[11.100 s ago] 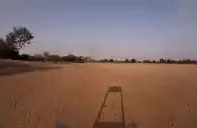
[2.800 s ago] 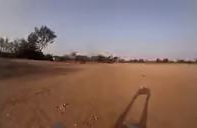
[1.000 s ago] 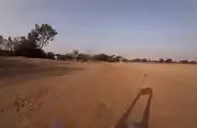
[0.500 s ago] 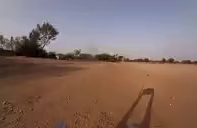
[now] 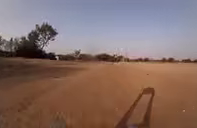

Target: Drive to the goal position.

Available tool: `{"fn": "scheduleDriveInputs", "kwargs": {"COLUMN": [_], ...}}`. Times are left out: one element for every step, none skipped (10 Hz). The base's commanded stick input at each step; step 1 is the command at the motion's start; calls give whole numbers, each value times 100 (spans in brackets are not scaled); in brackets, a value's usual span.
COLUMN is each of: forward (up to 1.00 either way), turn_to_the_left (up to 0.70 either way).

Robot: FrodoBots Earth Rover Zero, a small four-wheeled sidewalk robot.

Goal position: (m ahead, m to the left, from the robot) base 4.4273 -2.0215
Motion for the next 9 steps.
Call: {"fn": "scheduleDriveInputs", "kwargs": {"forward": [58, 58, 58, 58, 58, 59, 59, 59, 59], "turn_to_the_left": [0, 0, 0, 0, 0, 0, 0, 0, -6]}}
